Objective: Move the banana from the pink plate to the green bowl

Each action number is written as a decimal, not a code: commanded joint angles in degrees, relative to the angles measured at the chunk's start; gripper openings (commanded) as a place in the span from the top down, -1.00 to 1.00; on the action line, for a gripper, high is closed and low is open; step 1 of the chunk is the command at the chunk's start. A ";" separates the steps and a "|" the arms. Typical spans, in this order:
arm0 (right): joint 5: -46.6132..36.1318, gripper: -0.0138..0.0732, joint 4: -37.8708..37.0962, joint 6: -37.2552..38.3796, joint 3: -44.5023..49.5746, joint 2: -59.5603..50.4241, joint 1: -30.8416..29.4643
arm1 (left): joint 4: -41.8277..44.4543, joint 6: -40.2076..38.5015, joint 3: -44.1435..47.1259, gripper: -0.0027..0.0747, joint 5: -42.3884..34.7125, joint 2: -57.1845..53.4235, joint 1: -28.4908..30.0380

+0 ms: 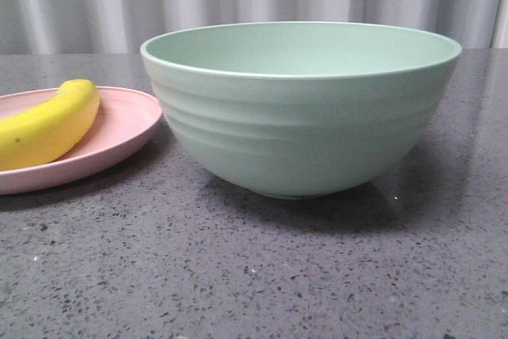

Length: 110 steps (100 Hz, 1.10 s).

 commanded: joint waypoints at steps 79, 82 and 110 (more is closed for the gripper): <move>7.87 0.83 5.72 -0.07 -11.08 8.69 0.41 | -0.06 -0.47 -9.81 0.98 -9.85 8.06 0.06; 9.20 0.83 5.72 -0.07 -12.26 10.27 0.41 | -0.06 -0.47 -10.71 0.98 -9.85 9.05 0.06; 14.88 0.83 6.88 -0.07 -22.00 24.76 0.41 | -1.00 -0.47 -15.40 0.98 -18.88 19.55 0.06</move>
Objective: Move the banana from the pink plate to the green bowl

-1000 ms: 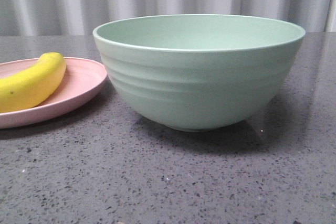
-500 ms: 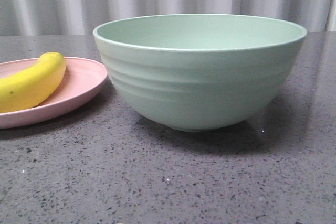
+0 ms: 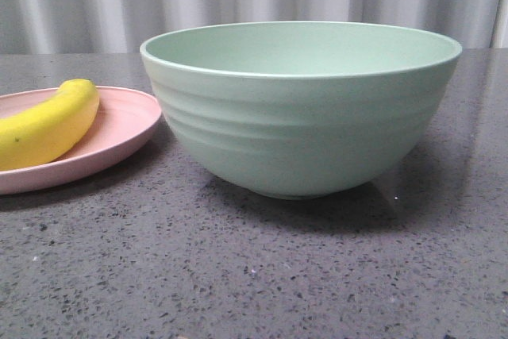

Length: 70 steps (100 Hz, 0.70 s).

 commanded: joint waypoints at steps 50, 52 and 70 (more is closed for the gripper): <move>-4.88 0.83 2.30 0.02 -4.21 9.97 0.14 | -1.42 -0.47 -2.16 -0.17 -14.04 9.86 0.06; -4.88 0.83 2.30 0.02 -4.21 9.97 0.14 | -1.42 -0.47 -2.16 -0.18 -14.45 10.11 0.06; -4.88 0.83 2.30 0.02 -4.21 9.97 0.14 | -1.42 -0.47 -6.57 -0.15 -8.24 13.33 -0.37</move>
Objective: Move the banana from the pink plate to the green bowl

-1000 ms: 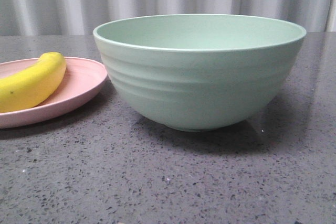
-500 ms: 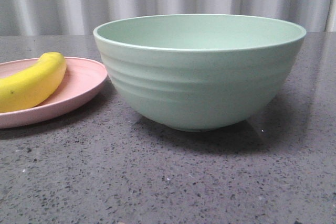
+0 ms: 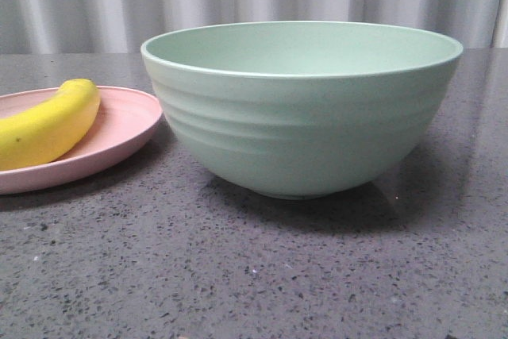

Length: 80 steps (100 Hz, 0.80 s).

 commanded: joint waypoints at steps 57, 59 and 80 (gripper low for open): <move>-4.35 0.83 -0.15 0.02 -1.79 0.60 0.14 | -0.58 -0.47 -28.84 -0.15 34.06 25.84 -18.69; -4.35 0.83 -0.15 0.02 -1.79 0.60 0.14 | -0.58 -0.47 -29.26 -0.15 35.17 26.41 -19.42; -4.24 0.83 -0.15 0.02 -1.79 0.60 0.14 | -0.82 -0.34 -32.18 -0.15 41.42 33.55 -24.93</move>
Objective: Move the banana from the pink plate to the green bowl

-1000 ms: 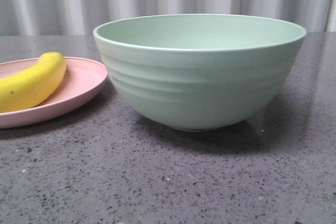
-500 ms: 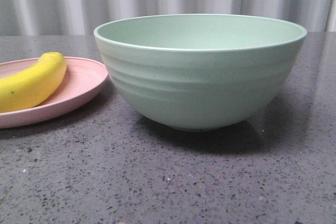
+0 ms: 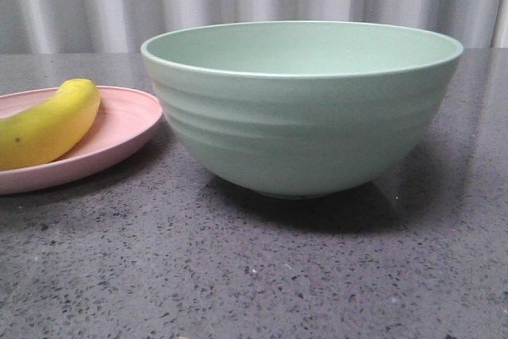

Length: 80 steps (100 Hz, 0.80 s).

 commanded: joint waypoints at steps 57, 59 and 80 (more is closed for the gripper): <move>-4.14 0.83 -0.17 0.02 -1.79 0.60 0.14 | -0.81 -0.34 -3.74 -0.15 -1.13 11.33 -3.66; -4.14 0.83 -0.17 0.02 -1.79 0.60 0.14 | -0.81 -0.34 -3.74 -0.15 -1.37 11.50 -3.66; -4.14 0.83 -0.17 0.02 -1.79 0.60 0.14 | -0.81 -0.34 -4.52 -0.15 -1.92 13.97 -3.66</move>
